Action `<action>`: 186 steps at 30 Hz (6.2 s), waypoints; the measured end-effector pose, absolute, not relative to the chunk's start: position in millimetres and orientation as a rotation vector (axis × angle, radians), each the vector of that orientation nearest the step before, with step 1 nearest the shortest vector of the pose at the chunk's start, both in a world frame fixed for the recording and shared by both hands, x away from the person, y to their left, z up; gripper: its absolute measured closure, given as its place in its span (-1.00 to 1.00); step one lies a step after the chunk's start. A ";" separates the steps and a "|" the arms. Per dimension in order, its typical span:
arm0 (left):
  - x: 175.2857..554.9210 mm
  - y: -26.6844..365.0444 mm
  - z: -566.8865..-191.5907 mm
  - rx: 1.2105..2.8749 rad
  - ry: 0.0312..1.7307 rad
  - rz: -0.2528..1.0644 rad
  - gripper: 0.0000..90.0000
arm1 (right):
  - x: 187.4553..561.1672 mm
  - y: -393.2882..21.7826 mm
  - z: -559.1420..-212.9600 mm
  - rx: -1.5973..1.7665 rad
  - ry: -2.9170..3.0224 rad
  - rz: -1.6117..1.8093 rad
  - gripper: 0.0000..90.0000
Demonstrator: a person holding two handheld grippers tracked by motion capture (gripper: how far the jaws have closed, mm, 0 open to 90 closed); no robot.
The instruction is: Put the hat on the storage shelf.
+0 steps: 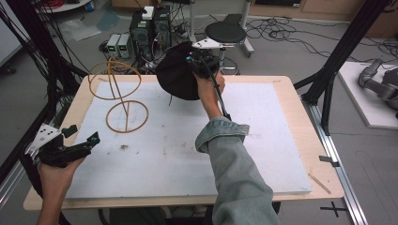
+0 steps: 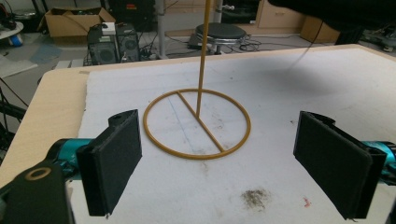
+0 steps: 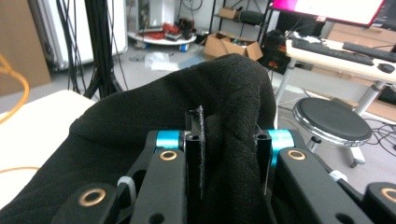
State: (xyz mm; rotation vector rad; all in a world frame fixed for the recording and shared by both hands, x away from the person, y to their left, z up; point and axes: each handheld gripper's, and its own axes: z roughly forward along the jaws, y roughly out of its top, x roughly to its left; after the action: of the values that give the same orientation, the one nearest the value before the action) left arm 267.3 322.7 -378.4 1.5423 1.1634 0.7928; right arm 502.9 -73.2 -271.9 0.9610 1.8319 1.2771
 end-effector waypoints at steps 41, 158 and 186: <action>263.2 327.6 -371.4 1.516 1.150 0.811 -0.65 | 470.4 -30.1 -182.1 0.903 1.726 1.653 0.65; 268.3 319.2 -373.5 1.546 1.130 0.803 -0.64 | 451.1 -71.5 -231.9 0.979 1.877 1.479 -0.61; 270.9 310.6 -382.0 1.574 1.131 0.798 -0.64 | 383.9 -218.9 -281.7 1.146 1.719 1.342 -0.72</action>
State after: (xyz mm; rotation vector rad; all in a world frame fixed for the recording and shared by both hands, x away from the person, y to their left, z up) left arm 270.9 310.6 -382.0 1.5742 1.1308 0.7980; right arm 383.9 -218.9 -281.7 1.1459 1.7187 1.3419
